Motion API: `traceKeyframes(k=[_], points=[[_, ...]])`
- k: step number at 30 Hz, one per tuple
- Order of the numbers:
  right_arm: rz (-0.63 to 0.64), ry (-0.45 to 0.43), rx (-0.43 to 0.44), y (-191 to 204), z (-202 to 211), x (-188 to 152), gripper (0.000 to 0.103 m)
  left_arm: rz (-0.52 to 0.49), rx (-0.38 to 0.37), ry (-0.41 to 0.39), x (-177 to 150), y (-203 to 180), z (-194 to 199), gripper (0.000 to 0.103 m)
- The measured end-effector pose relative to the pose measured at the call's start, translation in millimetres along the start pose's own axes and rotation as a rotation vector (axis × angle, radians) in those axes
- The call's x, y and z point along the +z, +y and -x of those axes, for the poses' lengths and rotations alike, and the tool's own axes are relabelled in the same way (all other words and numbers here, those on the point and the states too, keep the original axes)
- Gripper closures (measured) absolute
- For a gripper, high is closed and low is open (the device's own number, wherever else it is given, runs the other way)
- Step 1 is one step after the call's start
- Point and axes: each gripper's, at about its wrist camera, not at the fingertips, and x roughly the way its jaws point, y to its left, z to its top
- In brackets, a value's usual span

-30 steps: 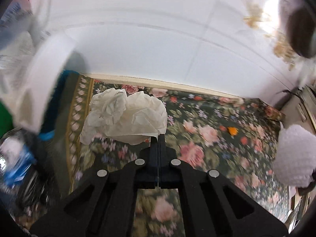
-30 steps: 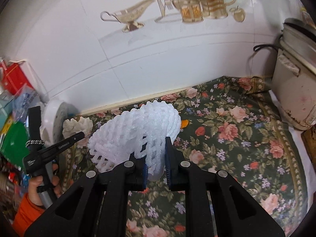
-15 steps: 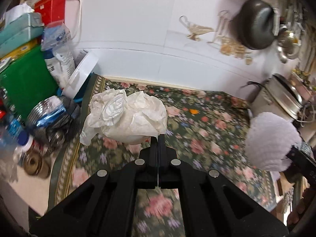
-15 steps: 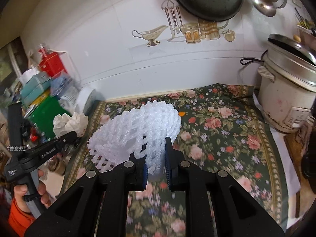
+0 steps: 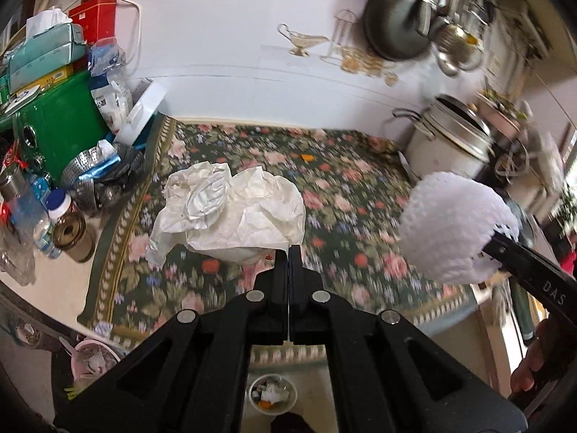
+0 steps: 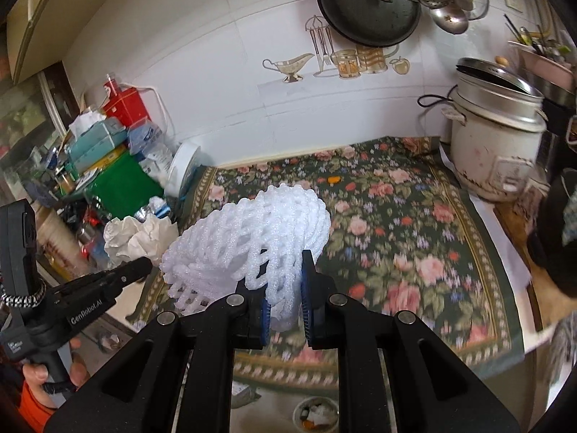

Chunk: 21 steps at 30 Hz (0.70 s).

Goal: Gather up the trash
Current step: 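Carry the crumpled tissue and white foam net down over the trash bin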

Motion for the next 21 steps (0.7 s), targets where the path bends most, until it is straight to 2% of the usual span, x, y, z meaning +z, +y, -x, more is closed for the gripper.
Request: traceKeyframes(k=[12,17,21], points=[[-0.057,0.068,-0.067,49,39,-104,0.09,-0.057,-0.039,0.097,-111,18,56,0.103],[-0.093,0.157,-0.084,54,34,-147,0.09,-0.036,-0.06,0.196,-157,27,49,0.103],[-0.109,0.216,-0.111,51,28,-173,0.09,-0.011,-0.072,0.288,-191,34,25,0.103]])
